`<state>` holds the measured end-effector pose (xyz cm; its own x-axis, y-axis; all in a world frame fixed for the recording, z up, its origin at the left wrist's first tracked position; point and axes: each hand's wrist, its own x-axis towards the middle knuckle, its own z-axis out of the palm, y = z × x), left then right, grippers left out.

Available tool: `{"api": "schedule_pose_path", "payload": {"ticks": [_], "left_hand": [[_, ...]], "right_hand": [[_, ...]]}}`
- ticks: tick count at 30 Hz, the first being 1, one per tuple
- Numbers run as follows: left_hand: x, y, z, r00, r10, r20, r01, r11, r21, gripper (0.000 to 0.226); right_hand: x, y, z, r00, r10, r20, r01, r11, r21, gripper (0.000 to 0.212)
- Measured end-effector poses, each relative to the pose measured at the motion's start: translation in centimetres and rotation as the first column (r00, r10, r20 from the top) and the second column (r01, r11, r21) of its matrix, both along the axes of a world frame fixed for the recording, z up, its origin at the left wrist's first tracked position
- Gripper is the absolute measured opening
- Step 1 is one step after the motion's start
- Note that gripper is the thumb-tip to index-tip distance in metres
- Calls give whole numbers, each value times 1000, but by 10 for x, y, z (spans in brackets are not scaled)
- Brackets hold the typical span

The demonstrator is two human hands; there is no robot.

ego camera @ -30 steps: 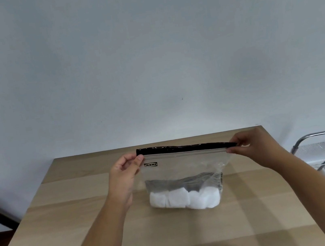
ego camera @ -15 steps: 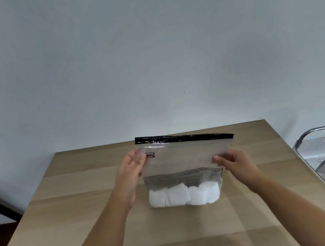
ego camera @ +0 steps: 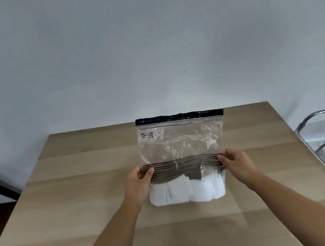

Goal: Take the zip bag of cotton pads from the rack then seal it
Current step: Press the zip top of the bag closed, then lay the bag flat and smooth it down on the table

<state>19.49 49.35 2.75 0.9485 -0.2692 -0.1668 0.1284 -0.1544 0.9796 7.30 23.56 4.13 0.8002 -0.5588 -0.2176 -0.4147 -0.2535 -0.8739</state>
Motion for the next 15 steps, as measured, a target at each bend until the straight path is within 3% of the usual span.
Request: {"api": "schedule_pose_path", "payload": {"ticks": [5,9,11,15], "left_hand": [[-15,12,-38,992,-60,-108,92,944,318,8],[-32,23,-48,988,-131,-82,154,833,532,28],[-36,25,-47,992,-123,-10,104,796,596,39],[-41,16,-40,962,-126,242,-82,712,697,41]], "right_hand": [[-12,4,-27,986,-1,-165,-5,999,-33,21],[-22,8,-49,964,-6,-266,6,1000,0,22],[-24,11,-51,958,-25,-287,19,1000,-24,19],[-23,23,-43,945,-13,-327,-113,925,-363,12]]}}
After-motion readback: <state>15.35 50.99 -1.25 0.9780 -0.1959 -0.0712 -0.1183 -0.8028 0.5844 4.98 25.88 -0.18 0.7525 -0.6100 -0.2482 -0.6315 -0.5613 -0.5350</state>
